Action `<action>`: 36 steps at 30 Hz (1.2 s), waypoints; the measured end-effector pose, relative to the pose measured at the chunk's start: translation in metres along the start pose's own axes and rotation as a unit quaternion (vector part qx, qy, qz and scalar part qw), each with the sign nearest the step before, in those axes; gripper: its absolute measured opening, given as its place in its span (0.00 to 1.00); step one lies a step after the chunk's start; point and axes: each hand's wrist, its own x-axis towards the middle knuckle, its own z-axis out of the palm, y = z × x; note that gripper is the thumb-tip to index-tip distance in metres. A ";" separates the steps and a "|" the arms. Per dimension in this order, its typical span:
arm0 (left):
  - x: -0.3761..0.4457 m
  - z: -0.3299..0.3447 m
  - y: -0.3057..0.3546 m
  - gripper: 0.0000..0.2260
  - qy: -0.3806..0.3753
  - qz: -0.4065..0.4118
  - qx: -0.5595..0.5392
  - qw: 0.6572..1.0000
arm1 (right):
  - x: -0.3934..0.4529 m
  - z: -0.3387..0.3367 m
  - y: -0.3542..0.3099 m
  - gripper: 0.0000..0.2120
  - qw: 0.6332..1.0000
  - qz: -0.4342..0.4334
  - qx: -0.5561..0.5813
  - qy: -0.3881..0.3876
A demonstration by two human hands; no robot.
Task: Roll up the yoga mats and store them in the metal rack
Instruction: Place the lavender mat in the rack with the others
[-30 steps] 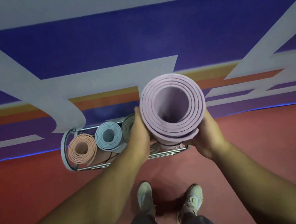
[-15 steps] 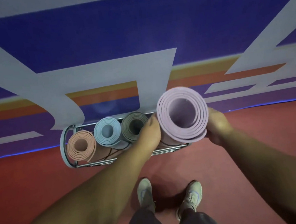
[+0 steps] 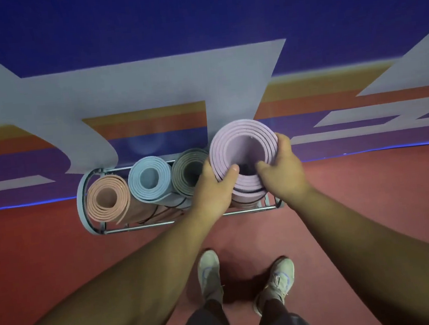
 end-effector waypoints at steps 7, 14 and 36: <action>0.009 0.014 0.006 0.28 0.018 0.076 0.048 0.996 | 0.015 -0.029 0.001 0.27 0.998 0.004 0.045 0.036; 0.030 0.026 -0.039 0.26 -0.057 0.000 0.178 0.982 | 0.027 0.009 0.060 0.28 0.998 0.043 0.013 -0.040; 0.077 0.027 -0.111 0.29 -0.044 0.132 0.467 0.873 | 0.083 0.089 0.104 0.32 0.947 -0.156 -0.280 0.012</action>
